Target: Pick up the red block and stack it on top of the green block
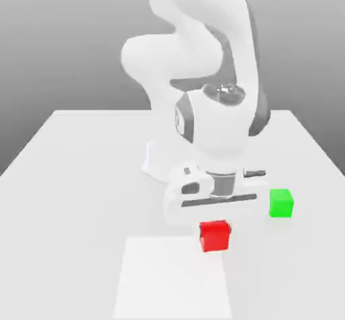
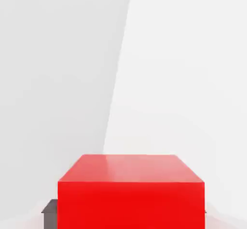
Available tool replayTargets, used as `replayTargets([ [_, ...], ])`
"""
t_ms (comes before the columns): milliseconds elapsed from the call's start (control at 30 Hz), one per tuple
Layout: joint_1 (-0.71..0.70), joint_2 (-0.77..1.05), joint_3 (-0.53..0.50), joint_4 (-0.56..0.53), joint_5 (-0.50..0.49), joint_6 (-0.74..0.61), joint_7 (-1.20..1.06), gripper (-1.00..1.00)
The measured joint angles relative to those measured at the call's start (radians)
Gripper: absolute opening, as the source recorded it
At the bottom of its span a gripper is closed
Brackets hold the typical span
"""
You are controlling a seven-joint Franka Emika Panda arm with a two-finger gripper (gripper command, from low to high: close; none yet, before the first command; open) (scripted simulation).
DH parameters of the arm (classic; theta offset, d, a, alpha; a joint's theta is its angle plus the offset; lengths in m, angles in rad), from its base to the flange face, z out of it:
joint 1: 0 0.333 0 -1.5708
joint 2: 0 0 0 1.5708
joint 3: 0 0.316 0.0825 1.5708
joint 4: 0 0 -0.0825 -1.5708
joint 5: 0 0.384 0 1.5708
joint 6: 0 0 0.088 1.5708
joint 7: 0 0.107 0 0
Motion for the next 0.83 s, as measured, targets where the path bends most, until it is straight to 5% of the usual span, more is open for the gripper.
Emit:
replayTargets([
  [433,0.489,-0.263,0.222,-0.102,0.197,-0.155,-0.288,-1.0],
  [733,0.448,-0.017,0.262,-0.102,0.015,0.087,-0.176,-1.0],
  [767,0.45,0.009,0.252,-0.102,-0.016,0.111,-0.155,1.0],
  [833,0.439,0.009,0.252,-0.102,-0.016,0.111,-0.155,1.0],
])
